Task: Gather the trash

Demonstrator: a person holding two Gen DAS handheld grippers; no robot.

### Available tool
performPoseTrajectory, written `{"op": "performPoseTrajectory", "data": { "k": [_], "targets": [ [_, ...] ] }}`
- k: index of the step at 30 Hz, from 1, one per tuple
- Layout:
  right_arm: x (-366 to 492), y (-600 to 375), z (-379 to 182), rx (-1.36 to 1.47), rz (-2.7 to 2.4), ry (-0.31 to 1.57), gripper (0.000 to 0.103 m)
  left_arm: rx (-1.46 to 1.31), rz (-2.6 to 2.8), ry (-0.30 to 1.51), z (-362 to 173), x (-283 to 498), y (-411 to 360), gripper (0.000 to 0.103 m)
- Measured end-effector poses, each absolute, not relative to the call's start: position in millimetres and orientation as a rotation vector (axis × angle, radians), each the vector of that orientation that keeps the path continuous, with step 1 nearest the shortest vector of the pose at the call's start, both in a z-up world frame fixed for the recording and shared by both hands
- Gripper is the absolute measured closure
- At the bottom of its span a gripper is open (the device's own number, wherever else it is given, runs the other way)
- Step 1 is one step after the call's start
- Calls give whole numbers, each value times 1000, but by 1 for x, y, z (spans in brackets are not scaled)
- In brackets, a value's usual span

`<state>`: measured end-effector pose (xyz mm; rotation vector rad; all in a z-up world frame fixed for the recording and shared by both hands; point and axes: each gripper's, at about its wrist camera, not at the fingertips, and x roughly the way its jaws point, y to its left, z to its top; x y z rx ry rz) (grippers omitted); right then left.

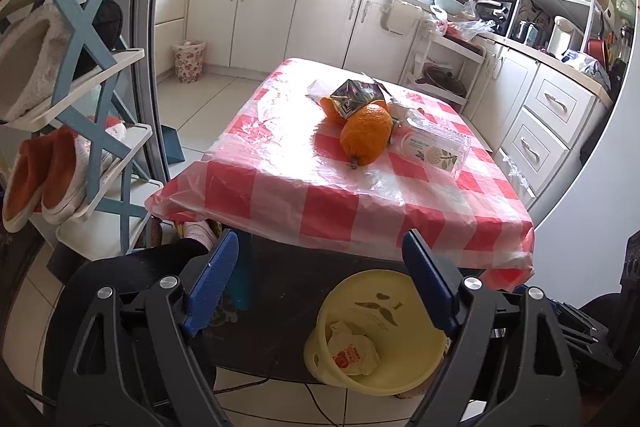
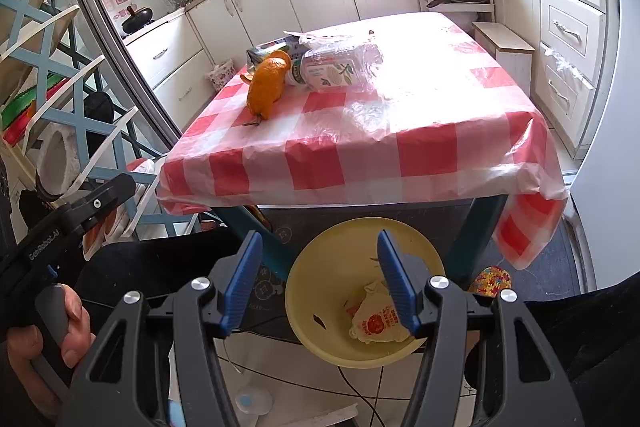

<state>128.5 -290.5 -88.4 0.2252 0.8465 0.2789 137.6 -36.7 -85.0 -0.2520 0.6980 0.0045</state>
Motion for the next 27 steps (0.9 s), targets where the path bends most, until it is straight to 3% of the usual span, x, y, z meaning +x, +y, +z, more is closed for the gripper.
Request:
{"op": "performPoseTrajectory", "data": {
  "k": [27],
  "targets": [
    [127,-286,-90,217,288,850,45,-258,29,740,-96,145,-37,18]
  ]
}}
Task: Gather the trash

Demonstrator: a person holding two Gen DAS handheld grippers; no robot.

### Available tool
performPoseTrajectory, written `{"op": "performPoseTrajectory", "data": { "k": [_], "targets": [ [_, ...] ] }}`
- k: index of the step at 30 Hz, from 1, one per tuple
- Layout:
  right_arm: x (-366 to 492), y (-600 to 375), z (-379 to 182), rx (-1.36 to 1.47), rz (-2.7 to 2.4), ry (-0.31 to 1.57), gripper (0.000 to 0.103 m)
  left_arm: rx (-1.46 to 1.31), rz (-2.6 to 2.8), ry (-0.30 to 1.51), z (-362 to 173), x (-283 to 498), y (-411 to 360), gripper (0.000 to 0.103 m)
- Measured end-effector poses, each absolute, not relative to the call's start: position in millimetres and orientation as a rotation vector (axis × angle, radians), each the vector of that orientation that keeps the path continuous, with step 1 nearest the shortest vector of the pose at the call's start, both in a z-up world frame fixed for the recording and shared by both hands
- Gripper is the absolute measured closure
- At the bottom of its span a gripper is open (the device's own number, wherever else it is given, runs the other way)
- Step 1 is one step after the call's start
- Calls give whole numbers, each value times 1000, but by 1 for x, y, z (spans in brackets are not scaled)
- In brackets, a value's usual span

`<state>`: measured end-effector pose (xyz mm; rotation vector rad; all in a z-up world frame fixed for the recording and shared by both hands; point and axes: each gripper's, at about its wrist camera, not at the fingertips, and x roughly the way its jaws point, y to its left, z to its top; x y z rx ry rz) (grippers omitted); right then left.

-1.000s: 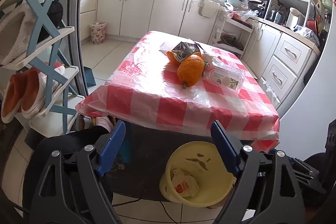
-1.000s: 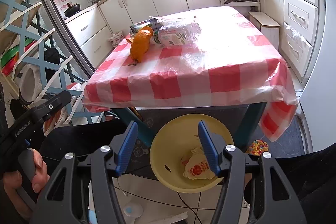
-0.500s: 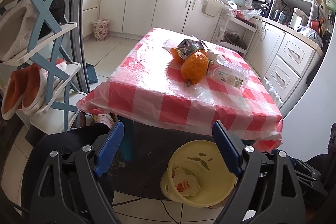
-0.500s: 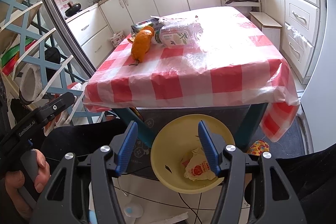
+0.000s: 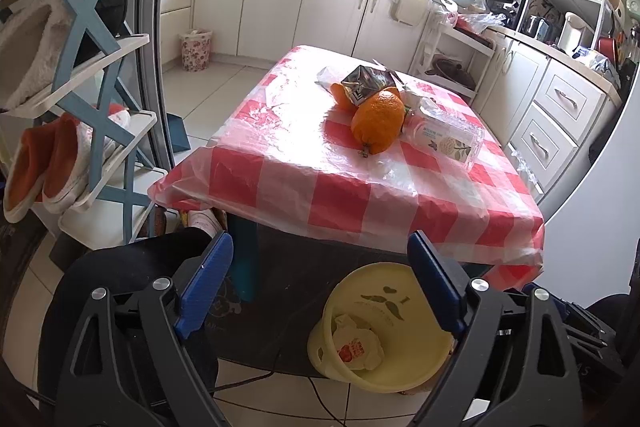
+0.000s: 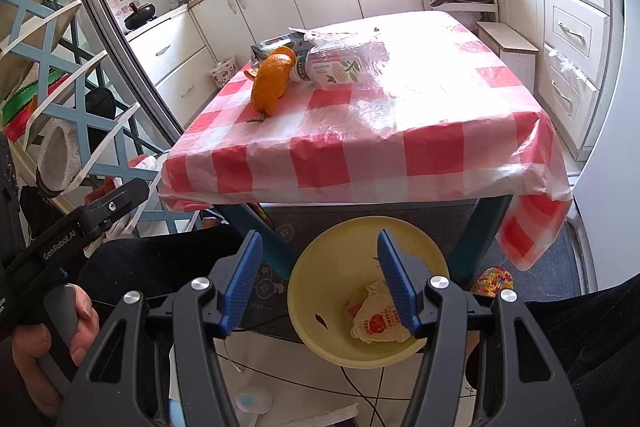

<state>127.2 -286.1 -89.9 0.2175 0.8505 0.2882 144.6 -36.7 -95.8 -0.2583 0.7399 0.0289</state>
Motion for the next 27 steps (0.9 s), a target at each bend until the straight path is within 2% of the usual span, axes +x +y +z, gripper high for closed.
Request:
{"op": "performPoseTrajectory", "data": {
  "k": [27],
  "targets": [
    [123,-276,-78,189,293,804,45,-281,61,737,-94,143,-28,17]
  ]
}}
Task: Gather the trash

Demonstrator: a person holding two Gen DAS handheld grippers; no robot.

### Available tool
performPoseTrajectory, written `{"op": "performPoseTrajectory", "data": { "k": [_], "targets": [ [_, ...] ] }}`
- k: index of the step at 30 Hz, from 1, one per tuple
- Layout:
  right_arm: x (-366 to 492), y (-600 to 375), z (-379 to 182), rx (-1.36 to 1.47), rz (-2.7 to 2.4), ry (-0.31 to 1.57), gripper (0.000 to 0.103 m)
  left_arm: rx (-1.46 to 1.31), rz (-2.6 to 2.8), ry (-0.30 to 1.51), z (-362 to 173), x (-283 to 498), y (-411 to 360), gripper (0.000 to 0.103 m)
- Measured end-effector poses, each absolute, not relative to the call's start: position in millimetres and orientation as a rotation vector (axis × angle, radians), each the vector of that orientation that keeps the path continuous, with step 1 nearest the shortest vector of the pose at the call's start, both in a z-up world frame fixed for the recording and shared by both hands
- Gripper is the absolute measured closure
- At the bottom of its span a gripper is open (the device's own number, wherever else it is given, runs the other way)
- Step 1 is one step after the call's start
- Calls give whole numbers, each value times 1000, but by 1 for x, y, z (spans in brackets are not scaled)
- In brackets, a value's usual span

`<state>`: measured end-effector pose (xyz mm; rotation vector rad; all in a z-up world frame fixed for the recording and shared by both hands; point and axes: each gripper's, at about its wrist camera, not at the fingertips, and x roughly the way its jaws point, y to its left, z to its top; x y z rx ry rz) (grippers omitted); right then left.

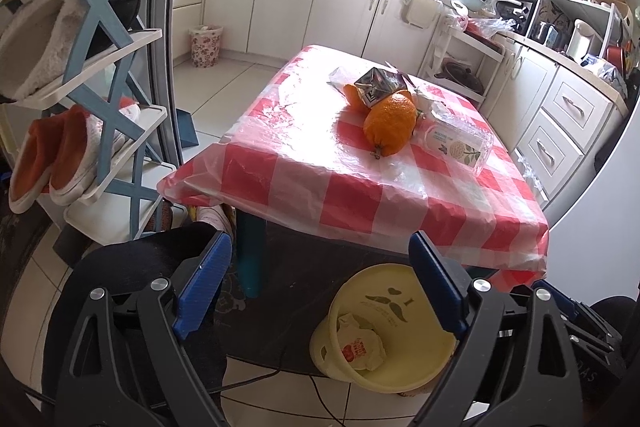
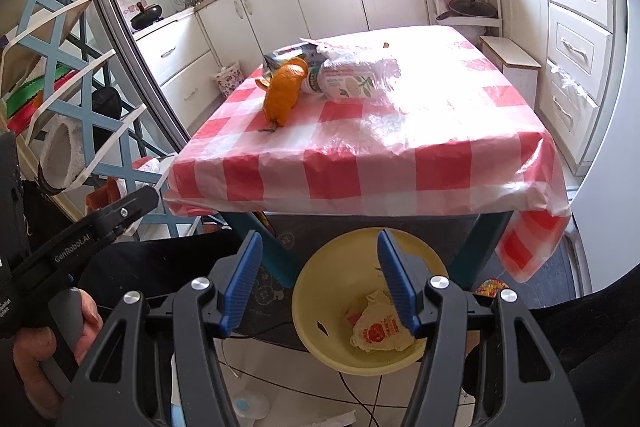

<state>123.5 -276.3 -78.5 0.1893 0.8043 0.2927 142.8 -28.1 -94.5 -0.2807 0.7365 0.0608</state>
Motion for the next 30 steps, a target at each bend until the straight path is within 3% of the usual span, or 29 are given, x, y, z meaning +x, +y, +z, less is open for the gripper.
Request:
{"op": "performPoseTrajectory", "data": {
  "k": [9,18,30],
  "targets": [
    [145,-276,-56,199,333,750,45,-304,51,713,-90,156,-21,13],
    [246,-261,-21,85,366,687,45,-260,43,714,-92,201,-22,11],
    [391,-222,-57,56,342,891,45,-194,-19,738,-104,284,-53,10]
  ]
}}
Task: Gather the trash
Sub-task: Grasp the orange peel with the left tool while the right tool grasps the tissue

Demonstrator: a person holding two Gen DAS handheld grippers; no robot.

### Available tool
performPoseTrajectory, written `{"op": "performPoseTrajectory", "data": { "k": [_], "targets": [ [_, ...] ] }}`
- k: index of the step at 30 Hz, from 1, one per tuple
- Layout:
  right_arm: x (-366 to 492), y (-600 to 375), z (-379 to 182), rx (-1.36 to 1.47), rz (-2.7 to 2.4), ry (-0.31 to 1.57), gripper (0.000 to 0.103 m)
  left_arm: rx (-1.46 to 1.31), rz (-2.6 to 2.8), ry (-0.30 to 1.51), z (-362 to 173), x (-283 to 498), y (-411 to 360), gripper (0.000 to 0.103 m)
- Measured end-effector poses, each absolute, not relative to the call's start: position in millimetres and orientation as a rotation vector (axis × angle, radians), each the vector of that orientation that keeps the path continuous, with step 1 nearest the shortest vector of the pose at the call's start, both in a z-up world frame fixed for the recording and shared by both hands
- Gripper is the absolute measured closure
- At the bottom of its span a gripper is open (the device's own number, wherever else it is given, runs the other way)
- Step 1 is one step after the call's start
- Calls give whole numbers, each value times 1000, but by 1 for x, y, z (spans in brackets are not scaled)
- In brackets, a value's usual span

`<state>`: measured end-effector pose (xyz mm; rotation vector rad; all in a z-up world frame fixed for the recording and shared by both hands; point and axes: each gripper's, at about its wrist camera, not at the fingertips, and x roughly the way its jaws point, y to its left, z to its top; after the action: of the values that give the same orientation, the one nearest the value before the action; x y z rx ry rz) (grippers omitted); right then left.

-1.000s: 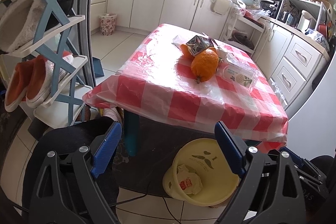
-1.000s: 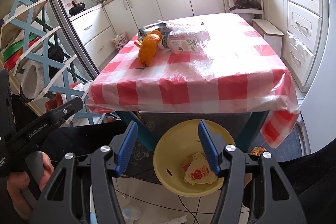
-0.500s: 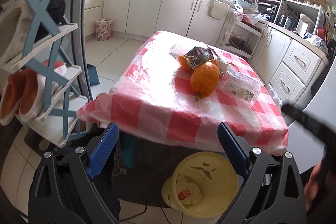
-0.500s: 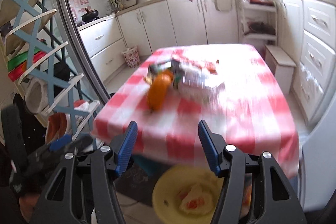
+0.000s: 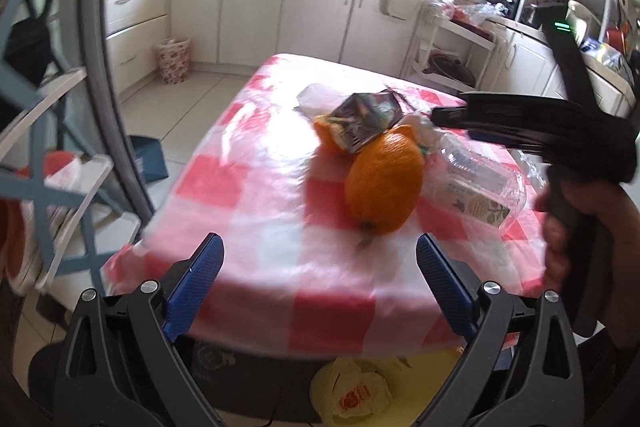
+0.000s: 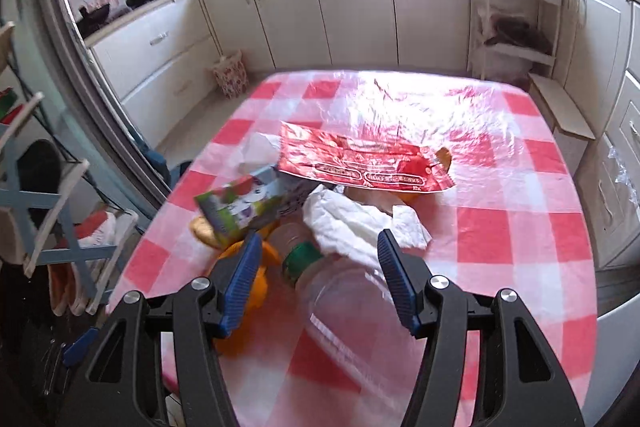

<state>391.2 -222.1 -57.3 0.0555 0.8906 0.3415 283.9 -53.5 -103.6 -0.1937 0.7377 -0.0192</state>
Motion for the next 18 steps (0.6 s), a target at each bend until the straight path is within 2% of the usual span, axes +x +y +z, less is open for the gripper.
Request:
{"op": "performPoseTrajectory", "data": {
  "k": [2,3,4,5,7,10,15,18],
  "targets": [
    [407,-221,-67,67,326,942,49,-175,-41,737,-106,299,-65,10],
    [411,-222,-71,85,321,957,59,-167,-49,740,-107,305,-70,10],
    [414,-223,-74,95,321,973,65,-158,-59,744,-109,312,-77,10],
    [416,-223,-75,101,327,981,78,-152,-65,747,-110,317,-81,10],
    [419,-228,-75,135,346,986,92,-125,-75,762,-116,332,-92,10],
    [420,-239,-71,197,366,961,97,-97,-71,786,-126,351,-104,10],
    [418,-257,-60,310,424,900,97,-131,-54,772,-123,369,-102,11],
    [413,-262,-50,335,454,857,97,-155,-55,781,-123,378,-92,23]
  ]
}}
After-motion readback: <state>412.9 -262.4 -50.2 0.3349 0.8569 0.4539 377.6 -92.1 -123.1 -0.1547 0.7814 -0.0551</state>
